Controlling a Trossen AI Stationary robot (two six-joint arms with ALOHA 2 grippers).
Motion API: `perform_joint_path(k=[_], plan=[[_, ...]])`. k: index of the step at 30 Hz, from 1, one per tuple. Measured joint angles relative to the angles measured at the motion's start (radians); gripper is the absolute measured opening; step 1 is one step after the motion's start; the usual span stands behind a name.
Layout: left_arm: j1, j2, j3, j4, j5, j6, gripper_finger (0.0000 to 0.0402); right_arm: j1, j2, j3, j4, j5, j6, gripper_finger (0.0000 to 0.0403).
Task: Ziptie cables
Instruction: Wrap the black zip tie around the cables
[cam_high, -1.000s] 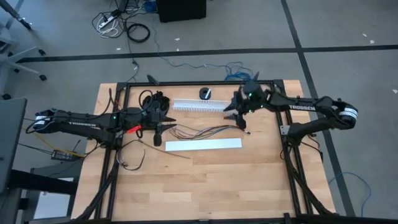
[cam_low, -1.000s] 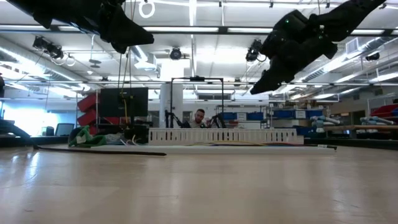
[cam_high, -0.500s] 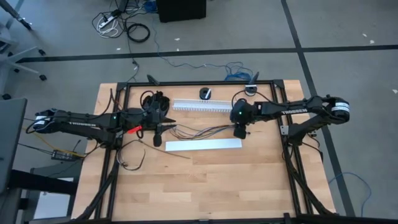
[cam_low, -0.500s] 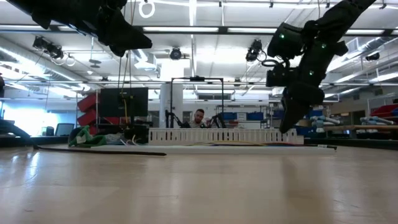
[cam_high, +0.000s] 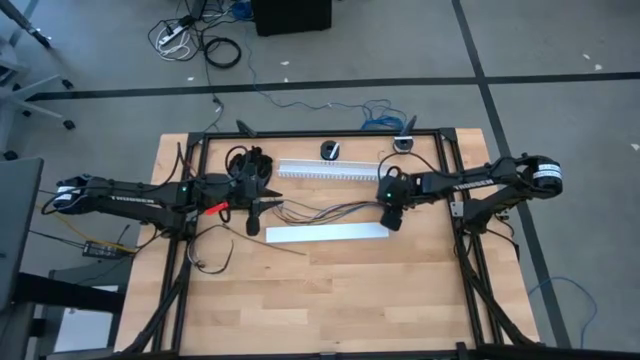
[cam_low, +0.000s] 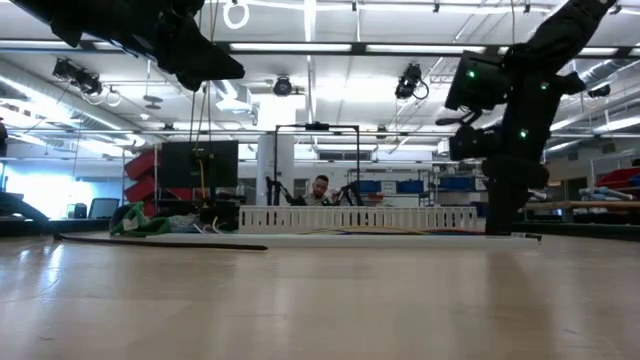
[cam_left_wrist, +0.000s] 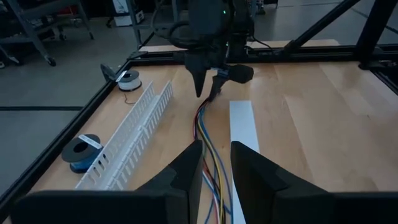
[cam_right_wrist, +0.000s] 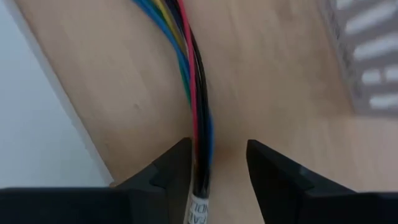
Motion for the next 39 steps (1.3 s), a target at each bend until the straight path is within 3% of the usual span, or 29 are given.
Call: perform_joint_path(k=[4, 8, 10, 17, 26, 30, 34, 39], plan=[[0.000, 0.000, 0.000, 0.000, 0.000, 0.000, 0.0078, 0.001, -0.002, -0.027, 0.007, -0.004, 0.047, 0.0118], [0.000, 0.000, 0.000, 0.001, 0.000, 0.000, 0.0078, 0.005, -0.002, -0.036, 0.008, -0.016, 0.049, 0.0031], [0.000, 0.000, 0.000, 0.001, 0.000, 0.000, 0.0078, 0.014, -0.002, -0.037, 0.013, -0.015, 0.042, 0.0013], [0.000, 0.000, 0.000, 0.005, 0.000, 0.000, 0.0078, 0.051, -0.038, -0.023, 0.006, -0.038, 0.064, 0.0003], [0.000, 0.000, 0.000, 0.007, 0.000, 0.000, 0.0078, 0.167, -0.094, 0.138, 0.012, -0.052, 0.036, 0.0001], [0.000, 0.000, 0.000, 0.037, 0.000, 0.010, 0.0078, 0.201, -0.083, 0.226, 0.072, -0.117, -0.021, 0.0001], [0.000, -0.015, 0.000, 0.060, 0.000, 0.032, 0.0078, 0.209, -0.052, 0.298, 0.187, -0.247, -0.095, 0.0000], [0.000, -0.062, 0.000, 0.090, 0.000, 0.033, 0.0078, 0.196, 0.056, 0.398, 0.240, -0.368, -0.150, 0.0000]])
